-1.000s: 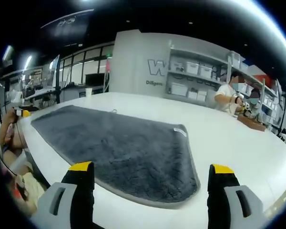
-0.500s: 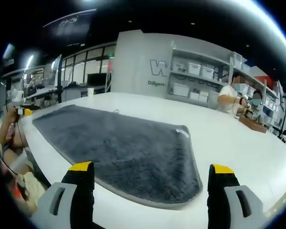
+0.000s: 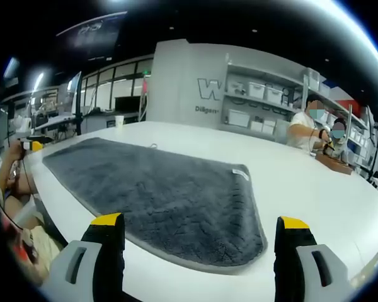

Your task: Open the folded towel by lifting each exposed corner and separating the folded layers until the towel lies flat within the target outline without major curled edges

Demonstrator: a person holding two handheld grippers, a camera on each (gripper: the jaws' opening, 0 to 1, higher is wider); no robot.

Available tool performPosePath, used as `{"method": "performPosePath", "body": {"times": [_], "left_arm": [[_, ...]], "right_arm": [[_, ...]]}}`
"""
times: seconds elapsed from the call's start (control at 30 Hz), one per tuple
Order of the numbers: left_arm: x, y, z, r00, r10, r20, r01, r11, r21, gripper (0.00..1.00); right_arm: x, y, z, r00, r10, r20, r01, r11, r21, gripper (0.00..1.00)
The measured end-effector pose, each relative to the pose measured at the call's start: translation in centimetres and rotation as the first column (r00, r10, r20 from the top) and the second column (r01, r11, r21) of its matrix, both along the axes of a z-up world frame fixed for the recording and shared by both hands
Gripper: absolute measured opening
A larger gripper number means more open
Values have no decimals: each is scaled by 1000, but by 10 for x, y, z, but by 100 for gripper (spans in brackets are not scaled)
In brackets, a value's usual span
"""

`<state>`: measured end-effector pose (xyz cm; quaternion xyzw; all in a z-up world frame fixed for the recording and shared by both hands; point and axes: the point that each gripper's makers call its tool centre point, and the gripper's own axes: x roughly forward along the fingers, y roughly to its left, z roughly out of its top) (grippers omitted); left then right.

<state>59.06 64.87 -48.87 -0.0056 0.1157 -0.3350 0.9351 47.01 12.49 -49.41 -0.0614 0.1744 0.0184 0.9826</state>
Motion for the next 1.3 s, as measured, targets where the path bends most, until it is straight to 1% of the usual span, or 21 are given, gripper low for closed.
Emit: {"method": "performPosePath", "body": {"times": [0.6, 0.93, 1.3], "left_arm": [[3, 3, 2, 1000, 6, 7, -6, 1000, 0, 100], [1, -2, 3, 1000, 7, 17, -8, 1000, 14, 100], [2, -1, 3, 1000, 9, 17, -10, 1000, 20, 100]], "right_arm": [[0, 1, 1, 1000, 2, 0, -2, 1000, -4, 99], [0, 0, 2, 1000, 0, 1, 0, 1000, -7, 99], [0, 0, 3, 1000, 4, 1, -4, 1000, -10, 99]]}}
